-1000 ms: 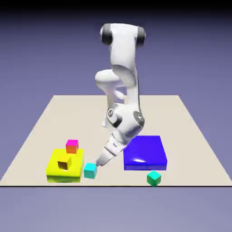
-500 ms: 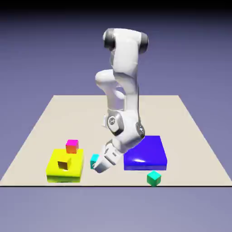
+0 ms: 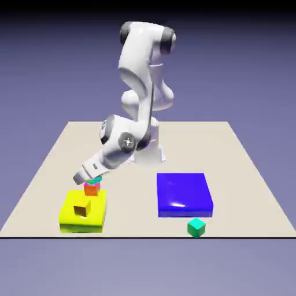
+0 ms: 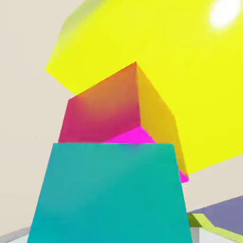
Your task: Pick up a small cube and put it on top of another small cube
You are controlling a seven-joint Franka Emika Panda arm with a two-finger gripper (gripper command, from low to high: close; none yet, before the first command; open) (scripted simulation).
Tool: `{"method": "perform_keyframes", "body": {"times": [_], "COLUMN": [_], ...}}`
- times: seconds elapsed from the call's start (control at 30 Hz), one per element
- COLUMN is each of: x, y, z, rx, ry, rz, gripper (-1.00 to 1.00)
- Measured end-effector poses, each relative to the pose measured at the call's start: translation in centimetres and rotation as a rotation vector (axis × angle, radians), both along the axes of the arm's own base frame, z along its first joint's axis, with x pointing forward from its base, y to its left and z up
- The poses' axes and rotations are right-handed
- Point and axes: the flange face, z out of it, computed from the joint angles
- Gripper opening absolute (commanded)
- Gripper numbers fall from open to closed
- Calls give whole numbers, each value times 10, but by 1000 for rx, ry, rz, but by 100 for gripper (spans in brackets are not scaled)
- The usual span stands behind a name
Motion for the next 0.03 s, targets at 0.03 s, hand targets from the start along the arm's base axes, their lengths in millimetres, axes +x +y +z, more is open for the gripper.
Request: {"method": "perform_keyframes", "body": {"times": [0.03], "x": [6], "y": [6], "z": [13], "rx": [-2], "ry": [0], "rz": [0], "gripper": [100]}}
